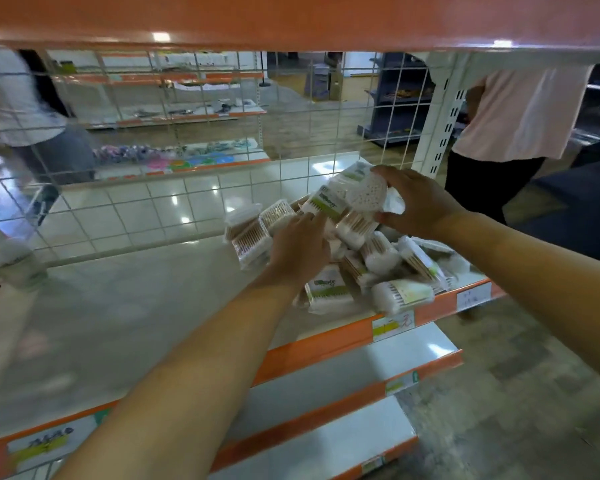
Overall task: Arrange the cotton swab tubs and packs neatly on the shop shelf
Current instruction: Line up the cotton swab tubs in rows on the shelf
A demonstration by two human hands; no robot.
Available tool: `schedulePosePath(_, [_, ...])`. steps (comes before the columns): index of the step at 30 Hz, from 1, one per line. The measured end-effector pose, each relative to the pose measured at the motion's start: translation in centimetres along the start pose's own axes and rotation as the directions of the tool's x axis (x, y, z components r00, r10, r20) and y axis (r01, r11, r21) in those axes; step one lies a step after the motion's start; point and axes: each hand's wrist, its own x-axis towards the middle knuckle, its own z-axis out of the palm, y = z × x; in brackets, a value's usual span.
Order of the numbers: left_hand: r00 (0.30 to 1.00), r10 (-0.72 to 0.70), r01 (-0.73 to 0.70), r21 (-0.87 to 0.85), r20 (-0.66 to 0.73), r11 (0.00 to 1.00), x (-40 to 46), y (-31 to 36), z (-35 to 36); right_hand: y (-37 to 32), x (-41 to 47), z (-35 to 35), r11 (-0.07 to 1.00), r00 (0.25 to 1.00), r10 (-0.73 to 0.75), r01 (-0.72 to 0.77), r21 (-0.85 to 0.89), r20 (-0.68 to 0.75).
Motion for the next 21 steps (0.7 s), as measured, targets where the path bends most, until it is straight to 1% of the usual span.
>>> schedulePosePath(2, [1.000,-0.018,0.018,-0.015,-0.004,1.000,-0.5,-0.6,-0.4,-1.1,0.2,0.3,0.999,1.000,0.002,-0.001,0.049,-0.010])
schedulePosePath(4, [0.999,-0.041,0.041,-0.030,-0.004,0.999,-1.0,-1.3,-1.0,-2.0,0.6,0.9,0.992,0.999,0.033,-0.033,0.123,-0.002])
schedulePosePath(9, [0.996,-0.082,0.080,-0.043,-0.028,0.996,-2.6,-3.2,-2.4,-4.6,1.5,2.5,0.951,0.997,0.076,-0.072,0.301,-0.001])
schedulePosePath(13, [0.991,-0.118,0.116,-0.044,-0.066,0.992,-4.4,-4.8,-3.5,-6.4,2.4,4.1,0.911,0.997,0.073,-0.081,0.404,0.034])
schedulePosePath(15, [0.988,-0.143,0.142,-0.018,-0.055,0.990,-5.2,-5.9,-3.9,-7.8,2.6,4.8,0.887,0.997,0.071,-0.083,0.454,0.042])
schedulePosePath(17, [0.985,-0.165,0.165,-0.019,-0.038,0.986,-6.0,-7.0,-4.5,-9.4,2.9,5.7,0.852,0.998,0.061,-0.063,0.520,0.020])
schedulePosePath(21, [0.975,-0.222,0.222,0.019,-0.023,0.975,-7.6,-9.5,-5.6,-12.7,3.7,7.5,0.837,0.999,0.030,-0.042,0.546,0.030])
